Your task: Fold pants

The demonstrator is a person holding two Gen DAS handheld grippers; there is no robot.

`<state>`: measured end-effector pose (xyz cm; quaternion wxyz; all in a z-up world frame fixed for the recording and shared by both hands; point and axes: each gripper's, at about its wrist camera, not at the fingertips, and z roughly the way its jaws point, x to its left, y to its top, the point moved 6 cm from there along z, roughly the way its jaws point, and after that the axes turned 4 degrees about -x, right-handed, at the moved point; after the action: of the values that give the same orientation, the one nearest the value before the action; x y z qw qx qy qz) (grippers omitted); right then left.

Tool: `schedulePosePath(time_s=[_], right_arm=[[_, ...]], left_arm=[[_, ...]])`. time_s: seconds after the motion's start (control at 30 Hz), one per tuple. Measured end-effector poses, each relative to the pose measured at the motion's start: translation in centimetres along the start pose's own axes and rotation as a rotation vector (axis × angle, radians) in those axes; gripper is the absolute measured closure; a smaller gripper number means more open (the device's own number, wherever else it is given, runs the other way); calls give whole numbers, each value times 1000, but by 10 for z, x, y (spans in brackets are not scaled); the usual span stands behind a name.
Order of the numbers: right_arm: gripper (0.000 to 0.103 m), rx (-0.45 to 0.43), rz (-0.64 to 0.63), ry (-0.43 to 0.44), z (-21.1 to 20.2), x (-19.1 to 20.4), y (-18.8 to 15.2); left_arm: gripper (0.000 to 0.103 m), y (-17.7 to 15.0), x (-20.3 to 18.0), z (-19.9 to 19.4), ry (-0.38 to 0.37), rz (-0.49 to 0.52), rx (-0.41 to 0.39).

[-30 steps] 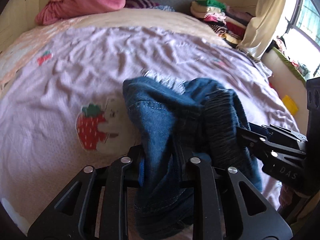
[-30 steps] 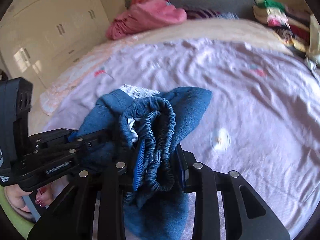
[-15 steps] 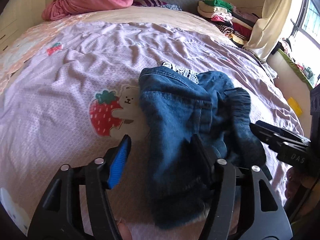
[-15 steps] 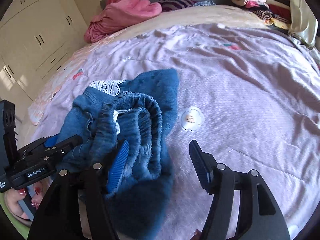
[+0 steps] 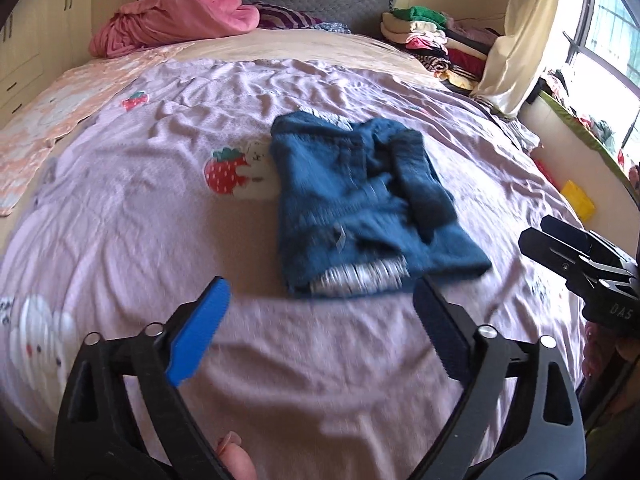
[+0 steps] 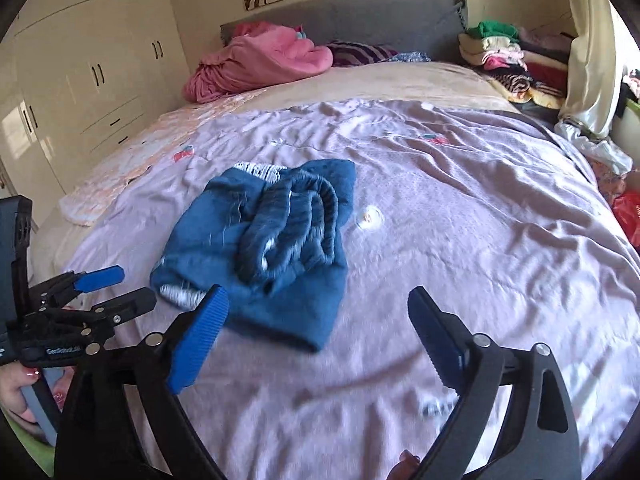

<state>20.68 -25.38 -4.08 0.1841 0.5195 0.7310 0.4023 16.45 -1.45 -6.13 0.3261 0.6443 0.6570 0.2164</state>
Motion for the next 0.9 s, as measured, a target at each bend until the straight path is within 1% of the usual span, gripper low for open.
schedulePosePath(time_s=[0.1,0.23,0.37,0.9], right_arm=[[8,2,3,-10,-8,-1,-14],[7,10,-5,-28,-12,-1,-30],[6,20,7,-38,-14,-2,-40],[5,32,33,-49,-18,-5,-52]], left_arm=[[10,-14,-5,-8,-6,5,0],[10,-33,-9,-17,-14,3,-5],[10,-44,-9,-18,-7,-6,4],[10,-50,-6,-16,5,-21,10]])
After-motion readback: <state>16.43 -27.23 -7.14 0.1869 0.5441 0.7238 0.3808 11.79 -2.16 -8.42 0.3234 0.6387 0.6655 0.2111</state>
